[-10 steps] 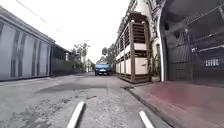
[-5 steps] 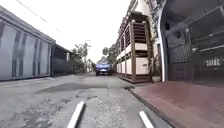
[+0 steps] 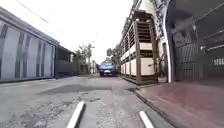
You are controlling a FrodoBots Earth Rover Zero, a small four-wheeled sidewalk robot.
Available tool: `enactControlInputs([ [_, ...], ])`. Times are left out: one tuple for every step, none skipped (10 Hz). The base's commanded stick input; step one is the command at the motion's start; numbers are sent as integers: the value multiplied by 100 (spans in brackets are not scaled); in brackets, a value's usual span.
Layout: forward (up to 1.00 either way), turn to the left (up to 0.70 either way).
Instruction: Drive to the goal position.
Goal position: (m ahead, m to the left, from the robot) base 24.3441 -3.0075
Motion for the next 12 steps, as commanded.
enactControlInputs([
  [70, 35],
  [70, 35],
  [70, 35],
  [70, 35],
  [70, 35],
  [70, 35],
  [70, 35],
  [70, 35],
  [70, 35],
  [70, 25],
  [70, 0],
  [70, 0],
])
